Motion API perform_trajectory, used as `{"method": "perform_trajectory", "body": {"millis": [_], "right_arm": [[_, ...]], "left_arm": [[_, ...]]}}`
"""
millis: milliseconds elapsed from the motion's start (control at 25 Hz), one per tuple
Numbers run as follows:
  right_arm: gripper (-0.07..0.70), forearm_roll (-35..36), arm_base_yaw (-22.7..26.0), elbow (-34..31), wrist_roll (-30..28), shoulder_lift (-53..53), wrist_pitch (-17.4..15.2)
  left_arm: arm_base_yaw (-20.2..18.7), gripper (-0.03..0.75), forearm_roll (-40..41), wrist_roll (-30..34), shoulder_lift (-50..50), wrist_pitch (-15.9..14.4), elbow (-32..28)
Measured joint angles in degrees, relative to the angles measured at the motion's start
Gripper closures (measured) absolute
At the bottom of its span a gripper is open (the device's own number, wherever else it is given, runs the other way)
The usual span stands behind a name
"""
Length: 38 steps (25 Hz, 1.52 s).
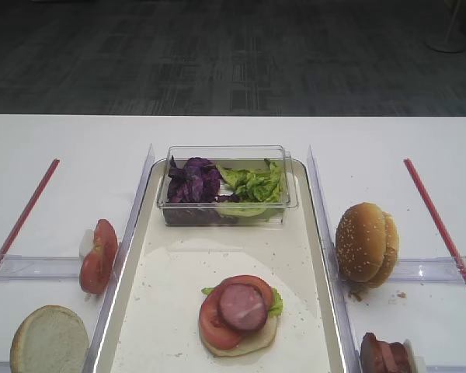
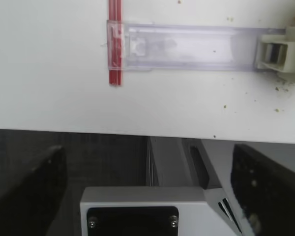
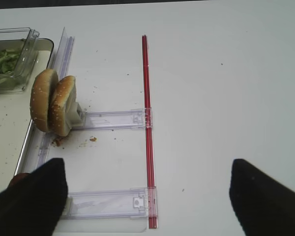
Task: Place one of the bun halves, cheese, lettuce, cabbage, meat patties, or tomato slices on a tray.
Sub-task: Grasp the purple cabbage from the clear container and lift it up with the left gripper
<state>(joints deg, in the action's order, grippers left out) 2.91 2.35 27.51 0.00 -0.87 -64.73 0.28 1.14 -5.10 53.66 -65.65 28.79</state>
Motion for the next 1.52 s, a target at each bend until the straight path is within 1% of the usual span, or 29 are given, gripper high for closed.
{"method": "perform_trajectory", "body": {"millis": [40, 160, 280, 400, 520, 720, 840, 1000, 1080, 1160, 1360, 1520], "right_arm": [[-0.046, 0.0, 0.0, 0.0, 0.0, 0.0, 0.0], [-0.046, 0.0, 0.0, 0.0, 0.0, 0.0, 0.0], [-0.046, 0.0, 0.0, 0.0, 0.0, 0.0, 0.0], [-0.046, 0.0, 0.0, 0.0, 0.0, 0.0, 0.0], [-0.046, 0.0, 0.0, 0.0, 0.0, 0.0, 0.0], [-0.046, 0.0, 0.0, 0.0, 0.0, 0.0, 0.0], [-0.046, 0.0, 0.0, 0.0, 0.0, 0.0, 0.0], [-0.046, 0.0, 0.0, 0.0, 0.0, 0.0, 0.0], [-0.046, 0.0, 0.0, 0.0, 0.0, 0.0, 0.0], [-0.046, 0.0, 0.0, 0.0, 0.0, 0.0, 0.0], [-0.046, 0.0, 0.0, 0.0, 0.0, 0.0, 0.0], [-0.046, 0.0, 0.0, 0.0, 0.0, 0.0, 0.0]], "left_arm": [[0.0, 0.097, 0.1, 0.0, 0.9, 0.3, 0.0], [0.0, 0.097, 1.3, -0.2, 4.8, 2.7, 0.1], [0.0, 0.097, 1.6, -0.5, 9.9, 5.3, 2.1], [0.0, 0.097, 1.8, -0.6, 16.0, 6.2, 6.7], [0.0, 0.097, 2.2, -0.5, 22.5, 6.6, 13.5], [0.0, 0.097, 2.8, 0.1, 33.9, 6.6, 25.4], [0.0, 0.097, 3.3, 0.2, 40.0, 6.3, 33.6], [0.0, 0.097, 3.6, 0.5, 48.6, 4.5, 44.4], [0.0, 0.097, 3.6, 0.5, 52.4, 3.1, 49.6], [0.0, 0.097, 3.3, 0.5, 56.0, 2.3, 53.4], [0.0, 0.097, 3.0, 0.5, 61.6, 1.9, 59.6], [0.0, 0.097, 2.9, 0.5, 63.0, 2.3, 60.6]]}}
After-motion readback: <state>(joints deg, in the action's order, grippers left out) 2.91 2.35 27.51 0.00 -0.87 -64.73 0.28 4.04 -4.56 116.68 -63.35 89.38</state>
